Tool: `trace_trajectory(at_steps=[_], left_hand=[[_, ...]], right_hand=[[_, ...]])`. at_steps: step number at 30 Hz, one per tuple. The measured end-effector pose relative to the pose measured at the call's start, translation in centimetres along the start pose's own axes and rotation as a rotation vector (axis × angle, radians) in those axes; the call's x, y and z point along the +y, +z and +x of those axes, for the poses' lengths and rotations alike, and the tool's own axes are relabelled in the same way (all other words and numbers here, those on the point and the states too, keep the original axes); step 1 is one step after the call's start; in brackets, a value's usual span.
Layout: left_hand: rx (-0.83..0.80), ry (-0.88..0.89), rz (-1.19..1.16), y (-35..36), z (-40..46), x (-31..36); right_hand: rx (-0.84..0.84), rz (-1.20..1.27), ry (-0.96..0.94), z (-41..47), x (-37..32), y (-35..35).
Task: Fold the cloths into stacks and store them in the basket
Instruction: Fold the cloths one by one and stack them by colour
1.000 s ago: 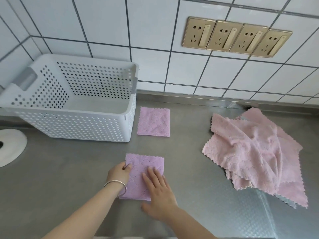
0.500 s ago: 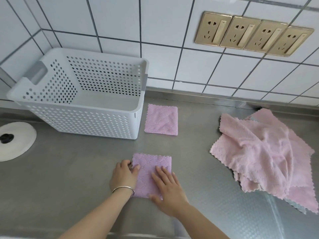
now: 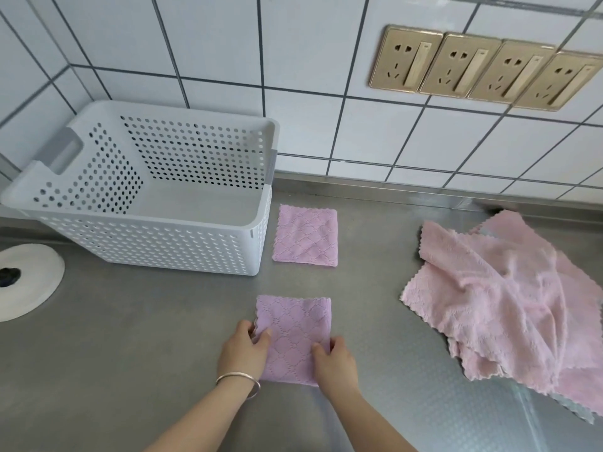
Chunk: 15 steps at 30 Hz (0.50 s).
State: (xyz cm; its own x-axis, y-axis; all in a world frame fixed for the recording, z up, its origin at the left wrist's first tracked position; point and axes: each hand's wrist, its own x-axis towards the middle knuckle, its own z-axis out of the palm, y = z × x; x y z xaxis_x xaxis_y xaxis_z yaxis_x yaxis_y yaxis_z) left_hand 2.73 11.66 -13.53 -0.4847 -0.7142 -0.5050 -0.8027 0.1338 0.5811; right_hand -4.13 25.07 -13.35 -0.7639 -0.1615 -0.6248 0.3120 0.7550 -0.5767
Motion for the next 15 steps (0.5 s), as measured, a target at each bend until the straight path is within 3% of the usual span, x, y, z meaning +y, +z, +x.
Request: trace_trajectory(at_steps=[4,7,10,15], left_hand=[[0.003,0.059,-0.144,-0.1,0.0,4.3],[0.069,0.230,-0.236,-0.8,1.1,8.5],[0.130,0.468,-0.110,-0.9,3.8,11.9],[0.156,0.417,0.101,0.3,10.2,14.3]], right_hand=[[0.076,0.251,-0.048,0.7,-2.1,-2.3],[0.161,0.333,-0.171,2.8,-5.7,-4.7],[0.188,0.354,-0.234,6.6,-9.5,-6.3],[0.134,0.321,-0.158,12.7,-12.6,-5.2]])
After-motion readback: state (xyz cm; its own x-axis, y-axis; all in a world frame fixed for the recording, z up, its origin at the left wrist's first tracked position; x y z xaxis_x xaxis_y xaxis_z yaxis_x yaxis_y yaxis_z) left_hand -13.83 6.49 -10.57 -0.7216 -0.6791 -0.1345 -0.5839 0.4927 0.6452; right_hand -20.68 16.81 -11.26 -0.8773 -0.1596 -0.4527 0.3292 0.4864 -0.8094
